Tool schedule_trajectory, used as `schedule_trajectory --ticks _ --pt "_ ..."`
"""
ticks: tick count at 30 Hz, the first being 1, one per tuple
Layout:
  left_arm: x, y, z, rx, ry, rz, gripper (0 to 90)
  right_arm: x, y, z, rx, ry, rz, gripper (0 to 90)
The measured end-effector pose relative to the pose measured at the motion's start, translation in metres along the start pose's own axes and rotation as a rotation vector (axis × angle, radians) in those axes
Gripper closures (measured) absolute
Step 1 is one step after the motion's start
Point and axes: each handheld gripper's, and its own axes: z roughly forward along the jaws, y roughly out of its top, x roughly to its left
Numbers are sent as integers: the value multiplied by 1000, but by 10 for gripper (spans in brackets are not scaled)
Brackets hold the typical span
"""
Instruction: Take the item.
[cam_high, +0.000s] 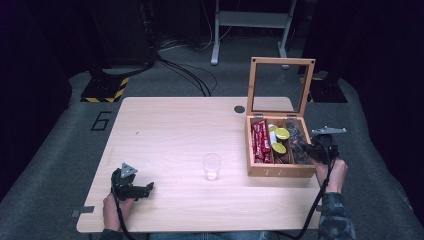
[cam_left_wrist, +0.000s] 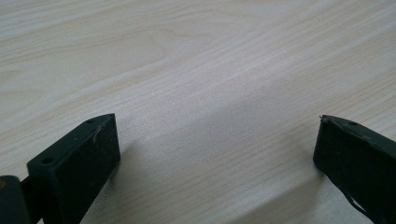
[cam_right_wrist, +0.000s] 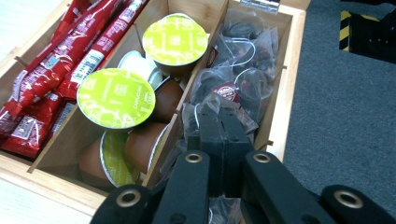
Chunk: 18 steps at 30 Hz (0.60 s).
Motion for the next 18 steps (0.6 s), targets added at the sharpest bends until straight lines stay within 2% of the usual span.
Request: schedule_trajectory --ticks 11,18 --pt "0 0 0 1 -1 -1 1 2 4 -10 -20 -9 -8 900" --pt "0 0 0 0 0 -1 1 5 7 -18 -40 10 -20 900"
